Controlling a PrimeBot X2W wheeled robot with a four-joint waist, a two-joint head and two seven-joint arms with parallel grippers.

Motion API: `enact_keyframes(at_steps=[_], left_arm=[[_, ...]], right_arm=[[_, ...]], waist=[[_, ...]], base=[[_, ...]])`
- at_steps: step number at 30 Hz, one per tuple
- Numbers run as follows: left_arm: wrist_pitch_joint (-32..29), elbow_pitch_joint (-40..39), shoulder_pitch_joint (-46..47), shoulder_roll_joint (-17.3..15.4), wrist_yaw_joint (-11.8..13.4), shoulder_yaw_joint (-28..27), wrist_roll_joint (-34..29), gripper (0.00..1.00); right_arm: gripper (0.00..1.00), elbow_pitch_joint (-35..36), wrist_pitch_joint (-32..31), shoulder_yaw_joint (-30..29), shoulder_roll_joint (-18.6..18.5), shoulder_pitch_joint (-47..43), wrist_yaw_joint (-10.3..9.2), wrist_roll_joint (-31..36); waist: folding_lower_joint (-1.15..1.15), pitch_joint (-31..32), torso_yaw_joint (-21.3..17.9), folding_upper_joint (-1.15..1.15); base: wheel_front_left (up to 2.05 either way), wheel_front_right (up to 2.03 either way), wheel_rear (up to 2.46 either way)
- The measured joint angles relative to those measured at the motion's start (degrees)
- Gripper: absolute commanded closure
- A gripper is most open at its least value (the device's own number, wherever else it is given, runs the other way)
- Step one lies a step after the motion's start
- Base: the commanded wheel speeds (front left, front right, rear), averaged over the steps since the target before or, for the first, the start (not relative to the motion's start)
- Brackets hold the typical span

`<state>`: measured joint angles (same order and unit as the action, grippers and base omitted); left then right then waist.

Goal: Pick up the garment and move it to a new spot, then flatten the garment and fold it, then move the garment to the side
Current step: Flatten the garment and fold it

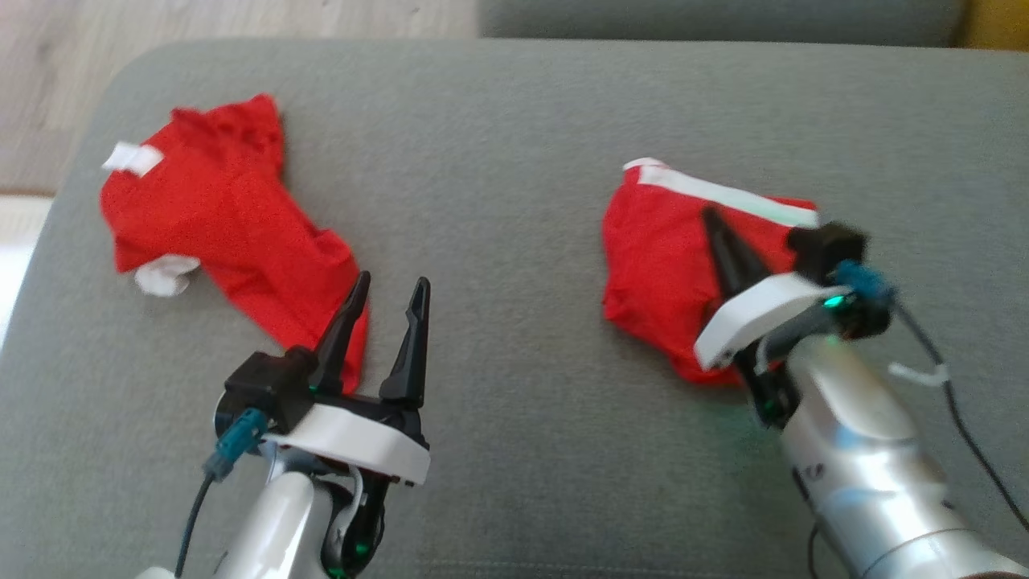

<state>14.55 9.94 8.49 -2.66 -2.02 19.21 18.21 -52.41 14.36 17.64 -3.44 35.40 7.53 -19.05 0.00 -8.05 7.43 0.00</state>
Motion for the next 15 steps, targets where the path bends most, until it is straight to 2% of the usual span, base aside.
enact_keyframes(at_steps=[4,10,11,12,15], left_arm=[[0.0,-0.64,-0.29,0.0,0.05,-0.91,0.0,0.0],[0.0,-1.9,-2.21,-0.01,0.73,-1.99,0.01,0.0],[0.0,-2.04,-2.48,0.0,1.04,-2.12,0.01,0.0],[0.0,-2.15,-2.64,-0.01,1.04,-2.32,0.01,0.0],[0.0,-2.36,-2.69,-0.01,1.05,-2.69,0.01,0.0]], right_arm=[[1.0,8.14,0.01,-8.01,-0.14,-3.81,0.0,4.15],[1.0,18.26,0.01,-16.99,-0.08,-14.94,0.0,9.68],[0.71,19.69,0.01,-18.07,-0.05,-16.45,0.0,10.4],[0.02,21.18,0.01,-19.03,0.02,-17.83,0.0,11.07],[0.0,23.77,0.01,-20.28,0.15,-20.07,0.0,11.13]], waist=[[0.0,1.92,-2.26,0.0],[0.0,4.56,-5.21,0.0],[0.0,4.88,-5.63,0.0],[0.0,5.19,-6.01,0.0],[0.0,5.81,-6.63,0.0]], base=[[0.0,0.0,0.0],[0.0,0.0,0.0],[0.0,0.0,0.0],[0.0,0.0,0.0],[0.0,0.0,0.0]])
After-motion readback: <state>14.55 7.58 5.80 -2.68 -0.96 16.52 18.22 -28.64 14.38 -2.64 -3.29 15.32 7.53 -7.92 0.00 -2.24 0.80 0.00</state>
